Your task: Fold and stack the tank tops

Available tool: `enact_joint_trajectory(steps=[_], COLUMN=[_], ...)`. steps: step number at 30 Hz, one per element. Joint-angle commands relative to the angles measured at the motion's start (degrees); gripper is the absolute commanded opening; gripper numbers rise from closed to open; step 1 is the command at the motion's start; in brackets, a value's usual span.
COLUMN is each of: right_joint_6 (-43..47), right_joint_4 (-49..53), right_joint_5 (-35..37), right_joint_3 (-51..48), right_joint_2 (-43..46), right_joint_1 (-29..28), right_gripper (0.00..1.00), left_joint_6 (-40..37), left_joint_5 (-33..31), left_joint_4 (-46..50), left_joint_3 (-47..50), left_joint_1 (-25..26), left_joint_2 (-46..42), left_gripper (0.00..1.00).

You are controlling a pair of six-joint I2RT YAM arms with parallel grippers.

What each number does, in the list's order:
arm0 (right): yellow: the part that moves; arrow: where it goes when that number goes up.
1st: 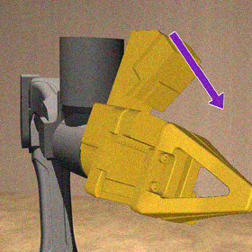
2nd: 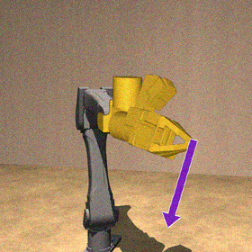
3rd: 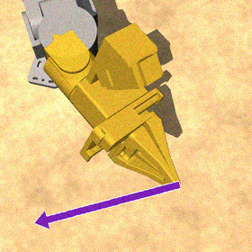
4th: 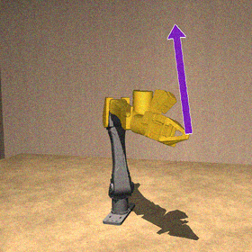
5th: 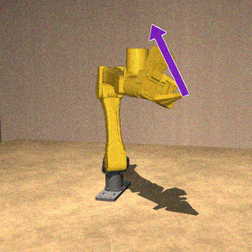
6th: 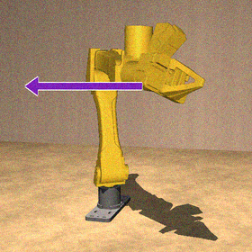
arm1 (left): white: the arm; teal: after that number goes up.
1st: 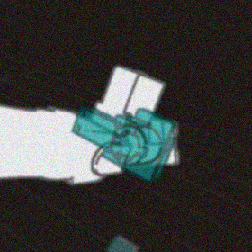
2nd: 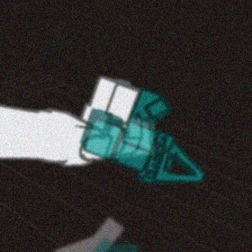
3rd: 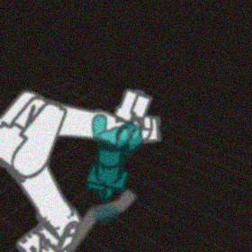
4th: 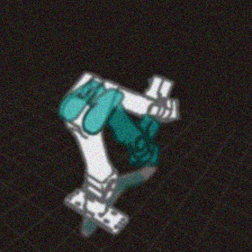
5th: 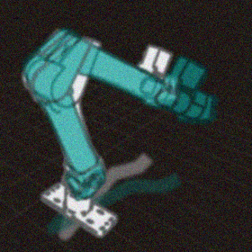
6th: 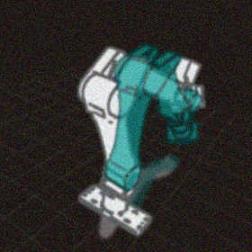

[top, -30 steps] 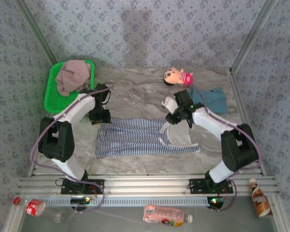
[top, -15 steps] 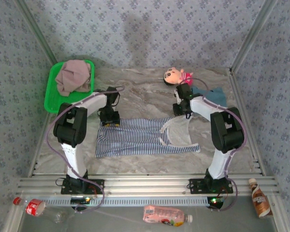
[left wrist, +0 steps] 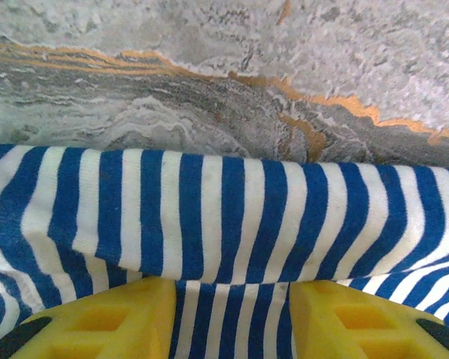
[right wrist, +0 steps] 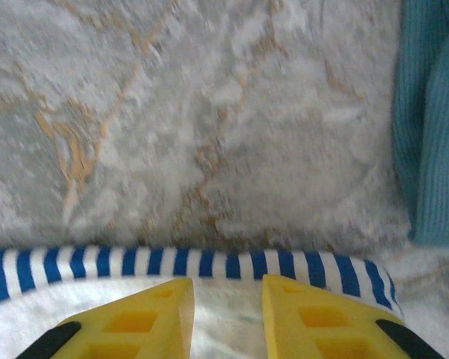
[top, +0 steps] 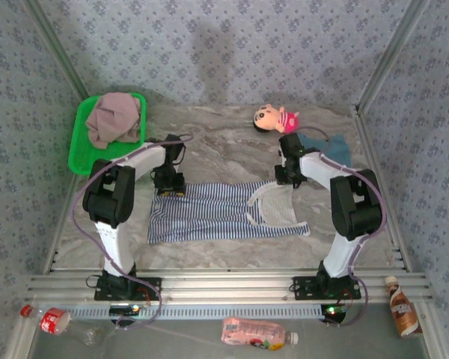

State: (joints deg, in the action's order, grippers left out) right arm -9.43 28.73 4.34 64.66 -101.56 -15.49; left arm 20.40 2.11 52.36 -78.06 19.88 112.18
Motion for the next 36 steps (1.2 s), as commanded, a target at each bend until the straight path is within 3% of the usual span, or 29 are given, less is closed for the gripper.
enact_joint_trajectory(steps=[1, 11, 23, 28, 36], right_joint_6=[-2.4, -4.2, -3.6, -8.8, -26.1], right_joint_4=[2.6, -0.4, 0.4, -0.8, -10.6], right_joint_5=[0.5, -2.1, -3.1, -4.6, -5.1], right_joint_3=[-2.1, -6.9, -8.0, -7.7, -11.0], right_joint_2=[2.8, 3.7, 8.9, 14.7, 13.8], right_joint_1=[1.0, 5.3, 5.5, -0.3, -17.0], right_gripper=[0.31, 0.3, 0.29, 0.29, 0.31], left_joint_6=[-1.3, -3.0, -4.5, -4.9, -8.2], left_joint_5=[-0.7, -1.6, -1.0, 0.0, -2.5], left_joint_4=[1.8, 3.0, 5.3, 7.0, 6.6], left_joint_3=[0.8, 0.8, 3.8, 3.4, 5.6], left_joint_1=[-0.4, -2.2, -6.6, -6.8, -8.4], left_joint_2=[0.3, -0.9, -4.2, -7.1, -4.3], left_gripper=[0.44, 0.44, 0.45, 0.46, 0.44])
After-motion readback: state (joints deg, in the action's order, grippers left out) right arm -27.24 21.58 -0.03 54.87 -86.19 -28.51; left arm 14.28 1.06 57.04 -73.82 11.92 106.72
